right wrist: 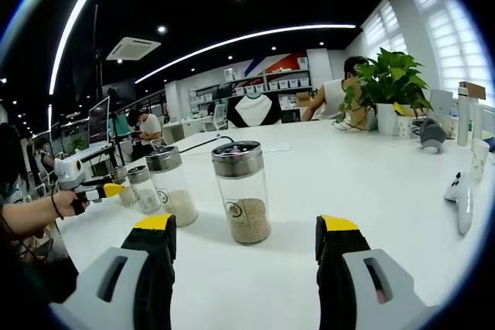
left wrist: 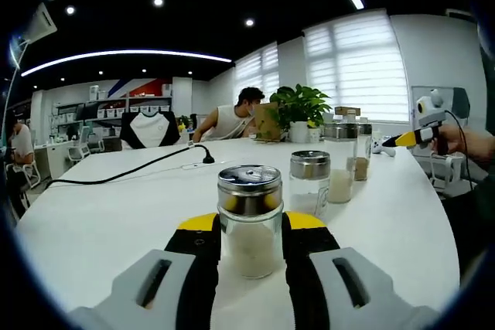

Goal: Rotate the seasoning bottle until the label or dispensing opening points toward the visible target arrow and the bottle remains upright within the marked orientation range

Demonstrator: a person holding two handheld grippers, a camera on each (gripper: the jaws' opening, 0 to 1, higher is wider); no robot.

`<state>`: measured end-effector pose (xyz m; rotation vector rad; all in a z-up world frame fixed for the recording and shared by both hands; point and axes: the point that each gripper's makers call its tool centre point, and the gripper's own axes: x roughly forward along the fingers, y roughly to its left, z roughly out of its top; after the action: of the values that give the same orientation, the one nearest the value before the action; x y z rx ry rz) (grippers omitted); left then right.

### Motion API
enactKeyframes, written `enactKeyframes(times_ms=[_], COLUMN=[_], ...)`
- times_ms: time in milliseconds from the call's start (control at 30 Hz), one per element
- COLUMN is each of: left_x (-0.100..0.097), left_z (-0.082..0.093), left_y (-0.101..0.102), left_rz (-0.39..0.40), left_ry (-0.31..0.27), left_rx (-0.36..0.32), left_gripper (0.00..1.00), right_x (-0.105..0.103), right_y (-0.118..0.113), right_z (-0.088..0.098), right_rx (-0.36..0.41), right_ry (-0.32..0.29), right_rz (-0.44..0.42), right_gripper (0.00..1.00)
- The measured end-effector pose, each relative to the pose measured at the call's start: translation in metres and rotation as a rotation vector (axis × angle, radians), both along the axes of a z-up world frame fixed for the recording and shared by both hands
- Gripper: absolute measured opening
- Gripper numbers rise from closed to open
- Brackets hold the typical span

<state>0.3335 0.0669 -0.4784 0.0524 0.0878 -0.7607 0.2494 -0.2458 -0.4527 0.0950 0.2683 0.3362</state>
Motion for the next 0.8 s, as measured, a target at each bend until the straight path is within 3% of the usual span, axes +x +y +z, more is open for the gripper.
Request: enactKeyframes(times_ms=[567,800], left_x=[-0.0026,-0.0028], left_z=[0.0012,0.0013], left_y=[-0.0038,-0.0045], left_rz=[-0.129,-0.138], left_ry=[0.0,0.009], left_rx=[-0.001,0.008], left_gripper=[0.32,0.32], right_x=[-0.0003,0.0003], right_y=[0.0009,0.0029], right_z=[0.0011,0.0008], right_rx=[0.002,0.0], right_ry=[-0.004,-0.005], right_rz=[0.004,0.013], right_gripper=[0.75,0.75])
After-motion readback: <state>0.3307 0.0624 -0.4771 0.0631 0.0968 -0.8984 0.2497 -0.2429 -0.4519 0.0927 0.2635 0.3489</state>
